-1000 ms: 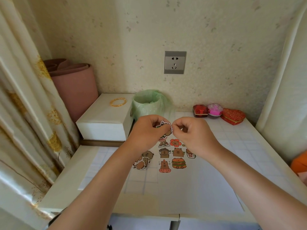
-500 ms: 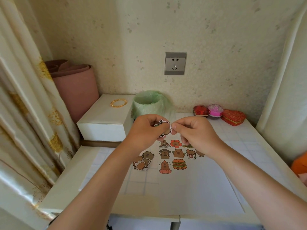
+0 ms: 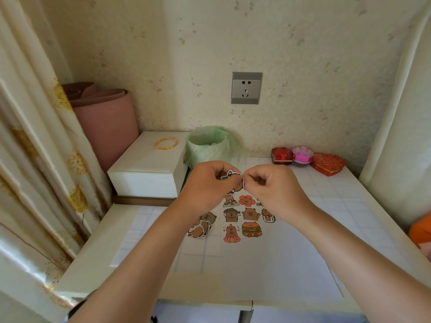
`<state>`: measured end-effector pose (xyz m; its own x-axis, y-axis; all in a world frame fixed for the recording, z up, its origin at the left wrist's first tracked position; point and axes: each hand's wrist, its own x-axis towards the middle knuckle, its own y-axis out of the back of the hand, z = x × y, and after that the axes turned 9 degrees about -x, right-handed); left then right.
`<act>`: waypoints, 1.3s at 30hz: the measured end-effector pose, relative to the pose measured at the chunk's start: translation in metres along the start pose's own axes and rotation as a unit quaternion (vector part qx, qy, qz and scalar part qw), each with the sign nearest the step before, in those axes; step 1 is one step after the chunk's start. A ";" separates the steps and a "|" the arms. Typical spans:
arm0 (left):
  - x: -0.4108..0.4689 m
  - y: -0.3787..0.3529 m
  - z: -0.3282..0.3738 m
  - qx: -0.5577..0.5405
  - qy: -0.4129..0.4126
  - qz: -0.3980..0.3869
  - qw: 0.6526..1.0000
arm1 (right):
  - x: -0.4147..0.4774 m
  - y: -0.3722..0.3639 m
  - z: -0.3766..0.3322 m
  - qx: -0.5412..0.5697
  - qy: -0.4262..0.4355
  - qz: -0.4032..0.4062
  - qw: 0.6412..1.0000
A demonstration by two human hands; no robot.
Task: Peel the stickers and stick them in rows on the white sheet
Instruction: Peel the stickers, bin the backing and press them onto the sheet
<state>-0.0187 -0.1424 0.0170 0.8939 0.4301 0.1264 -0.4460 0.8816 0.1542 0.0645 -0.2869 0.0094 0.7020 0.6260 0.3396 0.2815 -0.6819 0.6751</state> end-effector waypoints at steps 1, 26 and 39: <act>0.000 0.001 0.001 -0.004 0.000 0.005 1.000 | 0.001 0.001 -0.001 0.026 -0.016 -0.009 0.999; 0.001 -0.003 -0.006 0.115 -0.083 0.097 0.985 | 0.004 0.003 0.002 0.084 -0.067 0.003 0.994; -0.004 -0.011 -0.002 0.009 0.015 0.043 0.999 | 0.002 -0.003 0.009 -0.072 0.019 0.080 0.994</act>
<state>-0.0176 -0.1533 0.0128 0.8536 0.5093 0.1097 -0.5209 0.8381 0.1621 0.0705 -0.2873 0.0022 0.7042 0.5301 0.4723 0.0697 -0.7136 0.6970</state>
